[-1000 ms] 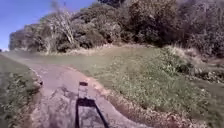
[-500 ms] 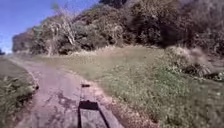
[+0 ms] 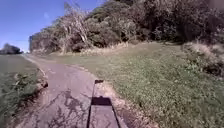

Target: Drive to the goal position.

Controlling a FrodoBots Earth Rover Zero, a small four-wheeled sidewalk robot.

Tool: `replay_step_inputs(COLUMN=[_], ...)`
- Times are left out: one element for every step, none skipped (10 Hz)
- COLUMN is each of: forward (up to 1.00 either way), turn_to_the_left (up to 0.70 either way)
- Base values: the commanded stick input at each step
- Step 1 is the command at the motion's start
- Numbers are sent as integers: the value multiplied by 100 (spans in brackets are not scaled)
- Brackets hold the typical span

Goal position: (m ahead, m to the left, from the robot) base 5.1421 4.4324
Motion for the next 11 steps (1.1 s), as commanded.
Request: replay_step_inputs(forward=[50, 50, 49, 43, 42, 43, 43, 43, 42, 43, 43], turn_to_the_left=[50, 50, 49, 43, 42, 43, 43, 43, 42, 43, 43])
